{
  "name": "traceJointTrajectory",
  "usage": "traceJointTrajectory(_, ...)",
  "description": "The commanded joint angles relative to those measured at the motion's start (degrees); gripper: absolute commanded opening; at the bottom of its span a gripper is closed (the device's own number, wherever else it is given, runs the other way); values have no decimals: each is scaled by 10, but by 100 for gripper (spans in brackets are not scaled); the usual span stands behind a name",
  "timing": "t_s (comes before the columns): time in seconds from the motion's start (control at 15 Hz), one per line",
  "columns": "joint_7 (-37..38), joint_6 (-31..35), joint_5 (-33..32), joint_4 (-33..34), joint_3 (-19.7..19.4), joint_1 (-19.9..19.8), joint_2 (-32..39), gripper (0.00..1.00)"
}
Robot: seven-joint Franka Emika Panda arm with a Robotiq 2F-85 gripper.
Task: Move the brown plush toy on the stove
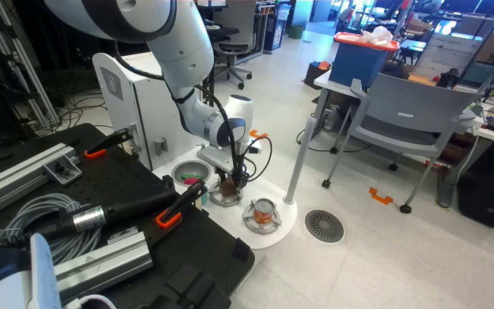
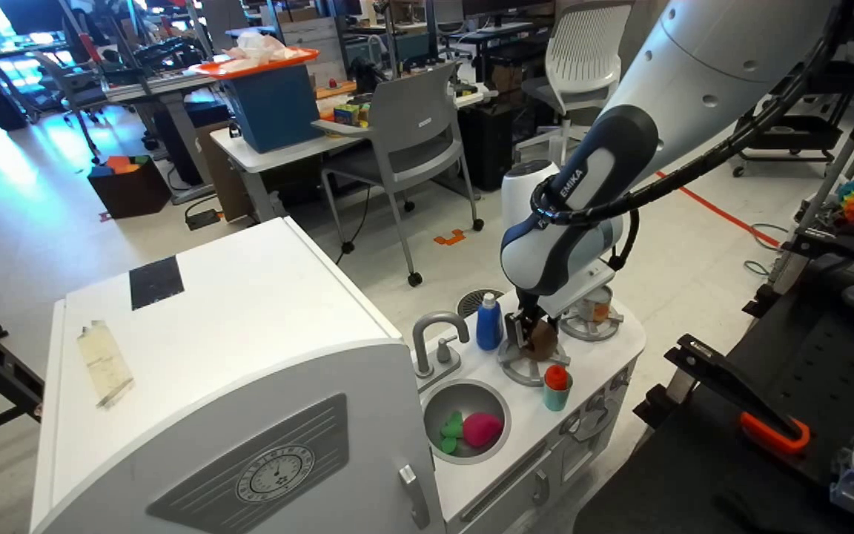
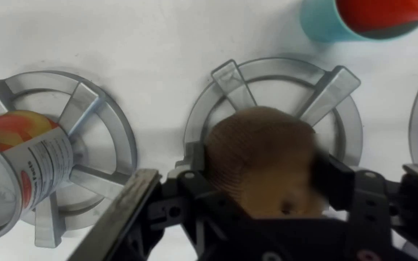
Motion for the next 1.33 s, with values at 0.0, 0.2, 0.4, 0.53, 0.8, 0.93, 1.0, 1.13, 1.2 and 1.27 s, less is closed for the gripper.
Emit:
traceJointTrajectory(0.0, 1, -31, -17, 60, -17, -8, 33, 38)
traceJointTrajectory(0.2, 18, -50, -15, 23, -15, 3, 1, 17)
traceJointTrajectory(0.4, 23, -61, -7, -25, -21, 20, -35, 9)
traceJointTrajectory(0.53, 15, -61, -6, -67, -24, 18, -65, 6)
traceJointTrajectory(0.8, 30, -62, -3, -125, -51, 17, -94, 7)
traceJointTrajectory(0.93, 39, -70, -2, -136, -66, 17, -93, 7)
traceJointTrajectory(1.0, 48, -80, -16, -128, -63, 8, -83, 7)
traceJointTrajectory(1.13, 45, -91, -21, -127, -64, 2, -71, 7)
traceJointTrajectory(1.2, 39, -90, -27, -126, -63, 0, -63, 7)
traceJointTrajectory(1.27, 36, -88, -33, -124, -63, -1, -54, 7)
